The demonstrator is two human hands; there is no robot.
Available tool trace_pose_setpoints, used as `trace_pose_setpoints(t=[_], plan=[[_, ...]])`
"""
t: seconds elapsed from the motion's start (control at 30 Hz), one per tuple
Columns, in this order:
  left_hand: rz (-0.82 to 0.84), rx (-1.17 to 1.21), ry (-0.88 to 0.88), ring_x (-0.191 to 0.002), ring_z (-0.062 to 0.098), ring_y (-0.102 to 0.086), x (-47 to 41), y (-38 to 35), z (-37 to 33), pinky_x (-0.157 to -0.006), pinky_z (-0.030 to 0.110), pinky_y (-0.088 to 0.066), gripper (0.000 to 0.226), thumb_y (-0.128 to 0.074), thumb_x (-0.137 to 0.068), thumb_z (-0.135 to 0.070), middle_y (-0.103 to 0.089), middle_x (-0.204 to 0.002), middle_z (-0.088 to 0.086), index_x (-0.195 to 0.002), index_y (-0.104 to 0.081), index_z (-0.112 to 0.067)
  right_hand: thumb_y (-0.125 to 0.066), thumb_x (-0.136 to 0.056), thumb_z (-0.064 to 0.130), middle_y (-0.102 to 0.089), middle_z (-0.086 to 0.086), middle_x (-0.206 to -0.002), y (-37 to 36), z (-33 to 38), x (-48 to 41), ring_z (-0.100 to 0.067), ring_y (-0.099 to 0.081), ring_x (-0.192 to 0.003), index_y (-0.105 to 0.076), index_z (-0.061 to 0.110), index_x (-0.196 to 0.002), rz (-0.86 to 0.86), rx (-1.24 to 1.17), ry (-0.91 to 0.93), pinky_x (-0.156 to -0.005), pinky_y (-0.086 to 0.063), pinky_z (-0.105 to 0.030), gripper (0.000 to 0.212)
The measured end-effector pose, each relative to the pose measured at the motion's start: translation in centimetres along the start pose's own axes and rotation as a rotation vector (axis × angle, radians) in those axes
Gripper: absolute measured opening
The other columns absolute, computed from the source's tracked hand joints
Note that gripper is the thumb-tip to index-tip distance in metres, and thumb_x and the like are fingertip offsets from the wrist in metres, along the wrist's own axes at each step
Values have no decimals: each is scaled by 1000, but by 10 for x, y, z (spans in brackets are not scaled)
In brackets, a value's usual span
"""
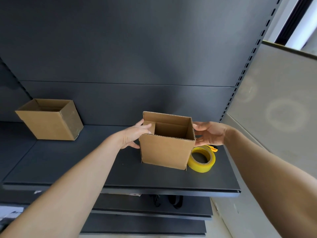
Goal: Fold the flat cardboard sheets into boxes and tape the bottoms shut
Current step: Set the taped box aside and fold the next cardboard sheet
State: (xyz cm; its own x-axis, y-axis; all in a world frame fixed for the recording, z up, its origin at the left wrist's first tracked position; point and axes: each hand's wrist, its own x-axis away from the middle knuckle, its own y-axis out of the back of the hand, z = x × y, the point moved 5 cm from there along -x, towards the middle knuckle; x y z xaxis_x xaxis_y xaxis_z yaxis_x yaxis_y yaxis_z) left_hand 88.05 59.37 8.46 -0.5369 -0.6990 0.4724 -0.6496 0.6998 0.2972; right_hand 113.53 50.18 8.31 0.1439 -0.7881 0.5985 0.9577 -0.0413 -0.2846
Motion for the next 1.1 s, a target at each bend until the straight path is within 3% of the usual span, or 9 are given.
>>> trace_pose_setpoints(t=[0.1,0.27,0.37,0.47,0.6,0.73,0.87,0.97,1.1], plan=[[8,-5,-7,-143,22,-14,2,0,-1,-95,44,-46,64,-57,-92,-27,4,-157,-21,-147,-25,-40,-68,-78,34,-57,-10,-129,-9,-1,-3,-35,-63,-107,-57,22,-124,-57,201,-28,-84,-55,-46,49],[34,-3,-19,-143,21,-15,4,0,-1,-100,47,-44,67,-57,-92,-30,3,-156,-23,-147,-22,-41,-70,-84,37,-60,-5,-118,-24,2,-15,-23,-64,-89,-55,21,-124,-383,581,-18,-55,-56,-30,45],[71,24,-42,-144,23,-14,6,-1,0,-103,52,-38,75,-56,-84,-56,2,-157,-22,-147,-20,-41,-72,-83,34,-60,-7,-120,-25,3,-18,-25,-65,-91,-56,20,-123,-439,581,-3,-54,-56,-29,45],[119,40,-64,-145,23,-10,10,-2,1,-105,54,-36,103,-60,-57,-76,5,-157,-20,-147,-24,-39,-71,-84,34,-60,-6,-119,-23,3,-19,-24,-65,-88,-57,22,-121,-430,549,4,-53,-55,-28,42],[152,89,-69,-144,21,-13,10,-2,3,-107,54,-35,124,-78,-35,-75,3,-156,-23,-145,-32,-38,-67,-88,29,-58,-6,-123,-19,2,-19,-24,-65,-89,-58,24,-117,-384,498,3,-54,-57,-31,31],[174,121,-66,-144,22,-14,7,-2,5,-108,55,-33,121,-84,-37,-66,3,-156,-24,-143,-37,-33,-58,-93,17,-47,-8,-139,-11,2,-17,-36,-61,-104,-51,26,-130,-262,281,-13,-80,-57,-49,39],[178,124,-42,-144,22,-14,4,0,6,-108,55,-32,100,-84,-54,-53,3,-156,-24,-141,-42,-29,-71,-76,48,-48,-13,-135,-13,1,-15,-43,-56,-112,-48,21,-131,-101,32,-13,-85,-50,-60,66],[118,88,-46,-142,22,-20,4,1,4,-105,52,-38,86,-78,-59,-51,-2,-156,-24,-137,-48,-30,-63,-68,70,-50,-12,-131,-15,3,-17,-44,-53,-113,-46,23,-133,-148,45,-33,-86,-48,-64,81],[-4,64,-82,-133,20,-35,8,2,2,-95,47,-48,74,-77,-56,-58,-17,-153,-24,-124,-61,-34,-60,-80,62,-48,-14,-134,-13,2,-23,-43,-53,-113,-43,22,-135,-248,24,-50,-89,-43,-68,70]])
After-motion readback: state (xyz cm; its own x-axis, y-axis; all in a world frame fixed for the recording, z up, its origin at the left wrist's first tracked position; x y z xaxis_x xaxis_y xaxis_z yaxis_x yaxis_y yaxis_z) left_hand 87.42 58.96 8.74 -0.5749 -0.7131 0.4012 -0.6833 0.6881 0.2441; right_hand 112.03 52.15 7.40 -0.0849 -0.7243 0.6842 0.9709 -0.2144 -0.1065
